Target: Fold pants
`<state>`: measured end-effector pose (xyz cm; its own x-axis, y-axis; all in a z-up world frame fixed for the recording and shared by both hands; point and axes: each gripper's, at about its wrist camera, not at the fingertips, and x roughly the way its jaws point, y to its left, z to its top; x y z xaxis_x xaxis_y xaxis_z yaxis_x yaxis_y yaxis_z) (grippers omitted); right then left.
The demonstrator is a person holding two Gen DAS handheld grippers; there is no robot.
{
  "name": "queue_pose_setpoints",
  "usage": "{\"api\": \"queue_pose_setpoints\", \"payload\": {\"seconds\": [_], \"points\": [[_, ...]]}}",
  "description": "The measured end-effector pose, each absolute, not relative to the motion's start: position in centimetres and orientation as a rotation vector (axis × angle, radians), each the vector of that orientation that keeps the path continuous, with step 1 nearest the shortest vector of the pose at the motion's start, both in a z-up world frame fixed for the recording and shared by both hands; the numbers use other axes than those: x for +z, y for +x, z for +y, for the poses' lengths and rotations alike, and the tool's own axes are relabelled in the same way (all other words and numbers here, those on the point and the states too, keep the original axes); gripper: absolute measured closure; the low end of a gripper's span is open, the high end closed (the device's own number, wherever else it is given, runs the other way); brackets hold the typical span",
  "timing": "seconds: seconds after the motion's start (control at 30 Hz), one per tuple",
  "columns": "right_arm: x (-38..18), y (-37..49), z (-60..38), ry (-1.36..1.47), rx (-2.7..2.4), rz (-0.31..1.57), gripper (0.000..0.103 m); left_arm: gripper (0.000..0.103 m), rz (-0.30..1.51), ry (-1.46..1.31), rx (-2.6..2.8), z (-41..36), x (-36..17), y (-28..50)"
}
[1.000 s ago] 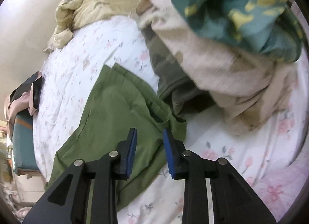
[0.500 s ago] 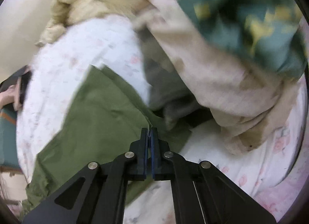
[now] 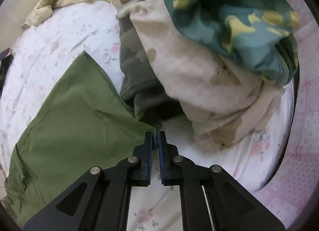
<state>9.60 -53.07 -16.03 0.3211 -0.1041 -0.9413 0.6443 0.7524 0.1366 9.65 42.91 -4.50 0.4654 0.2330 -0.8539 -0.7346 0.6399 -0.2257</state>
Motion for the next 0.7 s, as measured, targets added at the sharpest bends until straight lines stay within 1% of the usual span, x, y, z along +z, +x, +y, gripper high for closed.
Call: {"api": "queue_pose_setpoints", "payload": {"seconds": [0.13, 0.2, 0.27, 0.3, 0.37, 0.43, 0.5, 0.57, 0.6, 0.67, 0.7], "points": [[-12.2, 9.6, -50.1, 0.428, -0.498, 1.010, 0.095, 0.094, 0.897, -0.644, 0.645, 43.0, -4.5, 9.6], [-11.7, 10.9, -48.4, 0.377, -0.412, 0.979, 0.095, 0.094, 0.898, -0.635, 0.645, 42.9, -4.4, 9.6], [-12.4, 13.0, -47.0, 0.347, -0.374, 1.014, 0.096, 0.094, 0.900, -0.613, 0.652, 42.7, -4.4, 9.7], [-13.0, 13.8, -46.9, 0.340, -0.399, 1.033, 0.098, 0.094, 0.902, -0.603, 0.657, 42.5, -4.3, 9.7], [-13.7, 14.5, -47.5, 0.321, -0.513, 1.062, 0.098, 0.094, 0.907, -0.597, 0.663, 42.4, -4.4, 9.7], [-13.6, 13.9, -48.2, 0.301, -0.636, 1.052, 0.096, 0.094, 0.908, -0.607, 0.664, 42.6, -4.5, 9.6], [-12.6, 12.1, -48.9, 0.272, -0.721, 1.015, 0.096, 0.094, 0.906, -0.628, 0.662, 42.8, -4.6, 9.5], [-11.3, 10.3, -50.4, 0.284, -0.812, 0.956, 0.083, 0.094, 0.906, -0.633, 0.662, 42.8, -4.6, 9.7], [-10.6, 9.5, -51.0, 0.348, -0.781, 0.915, 0.073, 0.094, 0.905, -0.632, 0.662, 42.7, -4.6, 9.8], [-10.5, 9.3, -51.2, 0.501, -0.553, 0.861, 0.073, 0.094, 0.905, -0.621, 0.659, 42.6, -4.6, 10.0], [-10.7, 9.5, -50.6, 0.537, -0.473, 0.862, 0.064, 0.094, 0.904, -0.613, 0.658, 42.6, -4.6, 10.1]]}}
